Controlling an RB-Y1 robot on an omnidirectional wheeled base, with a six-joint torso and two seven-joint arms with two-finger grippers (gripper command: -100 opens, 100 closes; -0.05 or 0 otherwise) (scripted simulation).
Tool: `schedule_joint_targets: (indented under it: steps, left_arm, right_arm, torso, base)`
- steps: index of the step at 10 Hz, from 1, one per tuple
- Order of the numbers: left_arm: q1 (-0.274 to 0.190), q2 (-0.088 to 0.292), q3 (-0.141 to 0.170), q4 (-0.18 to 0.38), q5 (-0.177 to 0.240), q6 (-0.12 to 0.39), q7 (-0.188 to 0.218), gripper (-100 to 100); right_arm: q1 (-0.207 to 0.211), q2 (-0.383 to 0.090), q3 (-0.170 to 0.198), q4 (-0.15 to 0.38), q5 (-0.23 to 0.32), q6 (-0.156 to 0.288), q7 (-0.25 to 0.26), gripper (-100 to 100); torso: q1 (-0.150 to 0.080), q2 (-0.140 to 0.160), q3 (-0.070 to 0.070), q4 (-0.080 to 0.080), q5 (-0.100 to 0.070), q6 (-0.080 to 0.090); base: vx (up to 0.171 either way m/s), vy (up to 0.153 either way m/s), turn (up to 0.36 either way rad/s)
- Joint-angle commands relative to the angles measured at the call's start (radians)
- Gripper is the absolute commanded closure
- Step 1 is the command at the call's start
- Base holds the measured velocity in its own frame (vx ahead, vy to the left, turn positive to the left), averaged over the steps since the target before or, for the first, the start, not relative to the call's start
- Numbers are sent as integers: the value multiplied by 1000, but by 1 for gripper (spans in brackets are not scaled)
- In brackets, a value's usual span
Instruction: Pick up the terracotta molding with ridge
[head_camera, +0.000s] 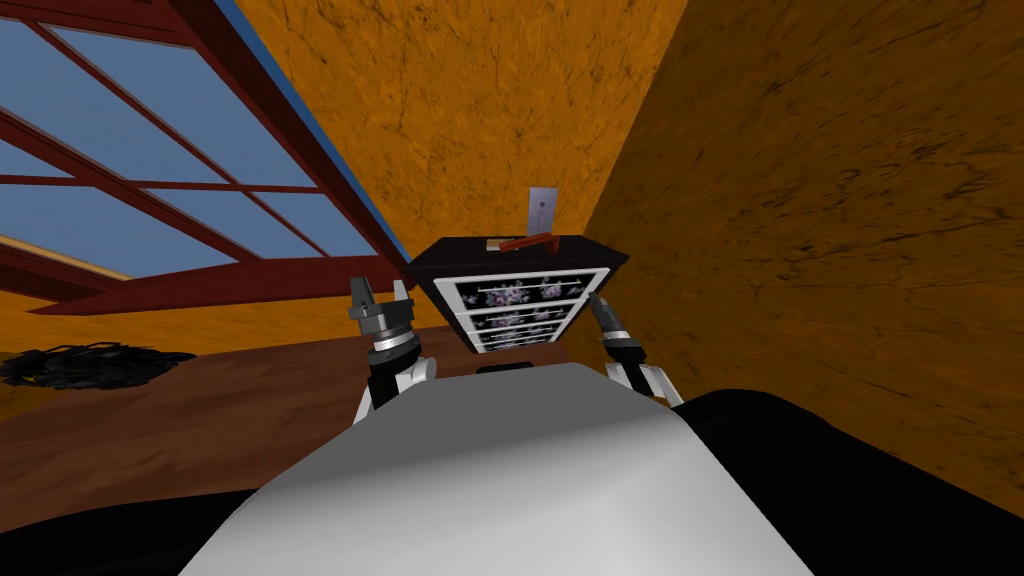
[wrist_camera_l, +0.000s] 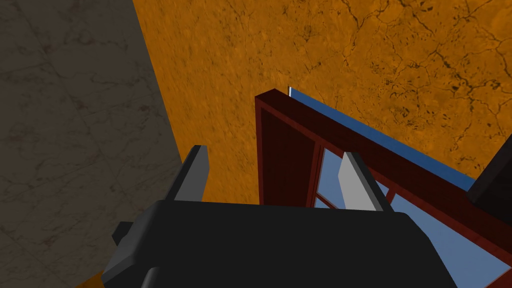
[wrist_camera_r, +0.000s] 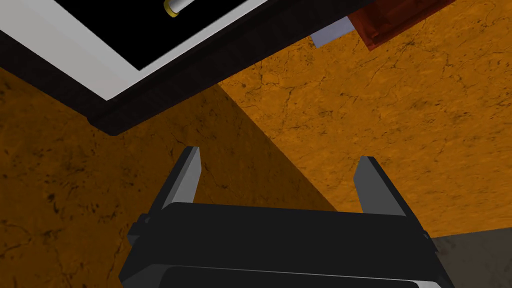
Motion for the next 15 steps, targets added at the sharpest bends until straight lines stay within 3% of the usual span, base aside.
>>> schedule_joint_targets:
  steps: [1, 6, 7, 8, 11, 14, 15]
  left_arm:
    - [0, 0, 0, 0, 0, 0, 0, 0]
    - [0, 0, 0, 0, 0, 0, 0, 0]
    - [0, 0, 0, 0, 0, 0, 0, 0]
    - [0, 0, 0, 0, 0, 0, 0, 0]
    - [0, 0, 0, 0, 0, 0, 0, 0]
    - [0, 0, 0, 0, 0, 0, 0, 0]
    - [0, 0, 0, 0, 0, 0, 0, 0]
  right_arm:
    - [29, -19, -50, 10, 40, -5, 18, -100]
    - [67, -68, -166, 32, 110, -2, 45, -100]
    - [86, -94, -206, 44, 146, -1, 60, -100]
    - [86, -94, -218, 44, 146, -1, 60, -100]
    - [126, -149, -312, 67, 221, -2, 92, -100]
    - [146, -178, -374, 80, 258, -4, 109, -100]
    - [165, -209, -414, 92, 295, -6, 127, -100]
  torso:
    - [0, 0, 0, 0, 0, 0]
    - [-1, 0, 0, 0, 0, 0]
    - [-2, 0, 0, 0, 0, 0]
    - [-1, 0, 0, 0, 0, 0]
    - [-3, 0, 0, 0, -1, 0]
    - [-1, 0, 0, 0, 0, 0]
    - [-2, 0, 0, 0, 0, 0]
  base:
    - [-7, 125, 15]
    - [0, 100, 12]
    - [18, 107, 34]
    - [19, 90, 9]
    - [9, 88, 32]
    - [12, 95, 35]
    - [7, 99, 55]
